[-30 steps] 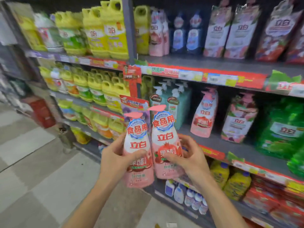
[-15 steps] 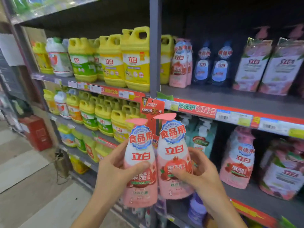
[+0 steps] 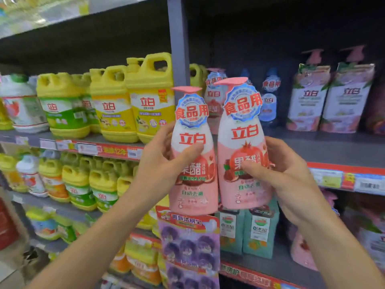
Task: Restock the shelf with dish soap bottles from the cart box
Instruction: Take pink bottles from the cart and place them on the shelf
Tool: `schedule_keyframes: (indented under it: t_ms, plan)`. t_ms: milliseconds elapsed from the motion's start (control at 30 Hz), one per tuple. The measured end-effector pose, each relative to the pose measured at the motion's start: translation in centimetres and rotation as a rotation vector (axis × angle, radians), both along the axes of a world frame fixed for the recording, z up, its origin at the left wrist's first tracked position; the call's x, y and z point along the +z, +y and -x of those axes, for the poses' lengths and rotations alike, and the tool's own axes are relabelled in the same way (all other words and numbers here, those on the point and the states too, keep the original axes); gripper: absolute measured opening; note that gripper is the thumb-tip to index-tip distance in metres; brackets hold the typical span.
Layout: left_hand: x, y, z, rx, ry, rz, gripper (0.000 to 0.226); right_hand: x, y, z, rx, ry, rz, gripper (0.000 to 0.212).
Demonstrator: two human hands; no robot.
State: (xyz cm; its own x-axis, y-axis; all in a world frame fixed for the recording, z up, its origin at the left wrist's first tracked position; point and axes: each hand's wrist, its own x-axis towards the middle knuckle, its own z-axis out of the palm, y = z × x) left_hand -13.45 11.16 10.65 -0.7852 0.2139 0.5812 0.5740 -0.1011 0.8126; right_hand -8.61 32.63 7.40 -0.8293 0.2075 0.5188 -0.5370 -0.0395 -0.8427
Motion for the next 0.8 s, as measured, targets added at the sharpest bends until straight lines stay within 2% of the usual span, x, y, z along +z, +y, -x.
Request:
schedule_keyframes:
  t_ms: [100,300,567,667,800]
  plan:
    - [1.8,0.8,2.2,-0.057,0.022,-0.008,0.05,1.8,0.5,1.4,-0.069,0.025,0.003,0.078]
    - [5.6,2.2,6.3,-0.137,0.075,-0.009,0.05,5.5,1.0,3.7,-0.162,0.069,-0.014,0.069]
    - [8.9,4.8,11.8,-0.181,0.137,0.065,0.029,8.0,2.6,7.7,-0.229,0.097,-0.003,0.059]
    - [8.6,6.1,13.2,-0.2,0.166,0.1,0.036,7.7,3.4,8.9,-0.248,0.07,0.014,0.064]
    - [7.5,7.6,13.8,-0.208,0.129,0.109,0.047,6.5,4.8,9.6,-0.283,0.033,0.019,0.083]
